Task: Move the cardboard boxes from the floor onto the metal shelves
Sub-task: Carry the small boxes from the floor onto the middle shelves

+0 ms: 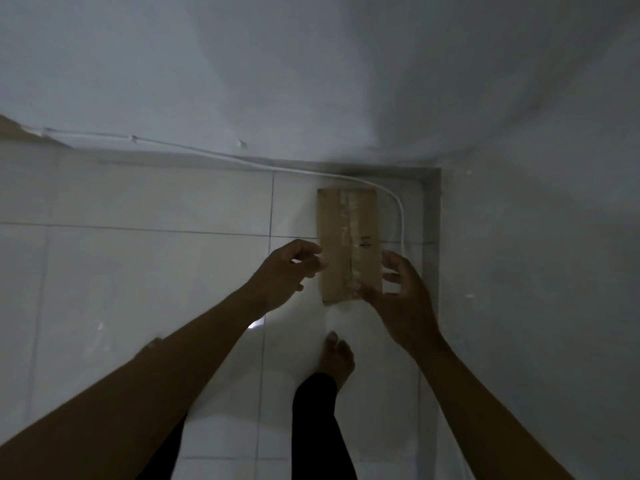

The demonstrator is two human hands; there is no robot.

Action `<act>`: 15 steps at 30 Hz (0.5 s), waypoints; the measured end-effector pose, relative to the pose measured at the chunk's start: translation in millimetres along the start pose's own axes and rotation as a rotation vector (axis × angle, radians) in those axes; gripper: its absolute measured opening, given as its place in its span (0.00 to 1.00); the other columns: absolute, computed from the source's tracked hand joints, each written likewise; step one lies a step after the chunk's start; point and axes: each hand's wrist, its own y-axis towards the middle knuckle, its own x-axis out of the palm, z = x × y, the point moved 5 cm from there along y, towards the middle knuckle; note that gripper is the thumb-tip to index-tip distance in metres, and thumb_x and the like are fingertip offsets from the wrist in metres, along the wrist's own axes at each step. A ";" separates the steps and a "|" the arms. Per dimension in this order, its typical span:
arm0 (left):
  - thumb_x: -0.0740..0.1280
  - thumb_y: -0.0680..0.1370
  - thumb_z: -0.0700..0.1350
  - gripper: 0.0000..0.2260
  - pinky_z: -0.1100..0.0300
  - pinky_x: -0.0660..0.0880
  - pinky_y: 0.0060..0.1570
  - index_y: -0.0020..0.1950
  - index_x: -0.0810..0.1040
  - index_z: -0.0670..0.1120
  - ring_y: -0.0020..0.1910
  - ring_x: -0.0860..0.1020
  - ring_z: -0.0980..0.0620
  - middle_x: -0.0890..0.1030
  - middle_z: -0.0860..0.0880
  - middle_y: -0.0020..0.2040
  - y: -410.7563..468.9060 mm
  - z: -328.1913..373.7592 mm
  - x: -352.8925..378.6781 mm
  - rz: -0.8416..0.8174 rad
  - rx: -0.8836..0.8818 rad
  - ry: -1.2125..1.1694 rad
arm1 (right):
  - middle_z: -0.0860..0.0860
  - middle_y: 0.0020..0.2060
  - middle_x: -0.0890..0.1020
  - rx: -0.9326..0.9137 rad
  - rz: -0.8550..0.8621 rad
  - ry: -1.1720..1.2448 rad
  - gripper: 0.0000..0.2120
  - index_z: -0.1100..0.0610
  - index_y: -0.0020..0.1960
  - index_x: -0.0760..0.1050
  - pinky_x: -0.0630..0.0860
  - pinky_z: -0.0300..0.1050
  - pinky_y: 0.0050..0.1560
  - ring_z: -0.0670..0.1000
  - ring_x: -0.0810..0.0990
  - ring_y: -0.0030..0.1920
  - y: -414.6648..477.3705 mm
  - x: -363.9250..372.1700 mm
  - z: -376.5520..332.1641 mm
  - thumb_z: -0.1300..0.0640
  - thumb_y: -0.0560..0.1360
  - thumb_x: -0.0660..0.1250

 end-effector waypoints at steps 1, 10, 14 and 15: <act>0.69 0.79 0.47 0.08 0.51 0.76 0.54 0.58 0.77 0.52 0.56 0.79 0.47 0.80 0.47 0.57 24.4 -16.3 9.4 -0.014 -0.028 0.008 | 0.41 0.62 0.71 -0.020 -0.006 -0.024 0.37 0.48 0.73 0.68 0.72 0.33 0.50 0.44 0.73 0.61 20.6 4.7 20.4 0.48 0.68 0.80; 0.71 0.77 0.52 0.42 0.55 0.69 0.65 0.82 0.48 0.46 0.72 0.70 0.47 0.69 0.43 0.75 155.2 -123.2 64.0 0.001 -0.331 -0.060 | 0.50 0.75 0.66 0.120 -0.106 -0.026 0.54 0.45 0.79 0.55 0.72 0.52 0.65 0.50 0.68 0.71 135.9 50.1 154.6 0.41 0.63 0.82; 0.73 0.76 0.49 0.34 0.64 0.76 0.45 0.77 0.61 0.44 0.54 0.79 0.54 0.78 0.49 0.58 148.9 -124.1 74.8 0.023 -0.258 -0.235 | 0.52 0.74 0.69 0.206 -0.076 0.015 0.55 0.49 0.79 0.58 0.73 0.48 0.63 0.55 0.71 0.70 137.6 51.2 145.6 0.41 0.60 0.82; 0.73 0.76 0.48 0.33 0.64 0.76 0.44 0.76 0.62 0.45 0.54 0.79 0.53 0.77 0.48 0.59 139.3 -121.4 70.3 0.047 -0.244 -0.260 | 0.53 0.71 0.72 0.208 -0.079 0.017 0.53 0.51 0.77 0.63 0.75 0.50 0.64 0.56 0.74 0.68 133.3 47.2 135.0 0.40 0.58 0.82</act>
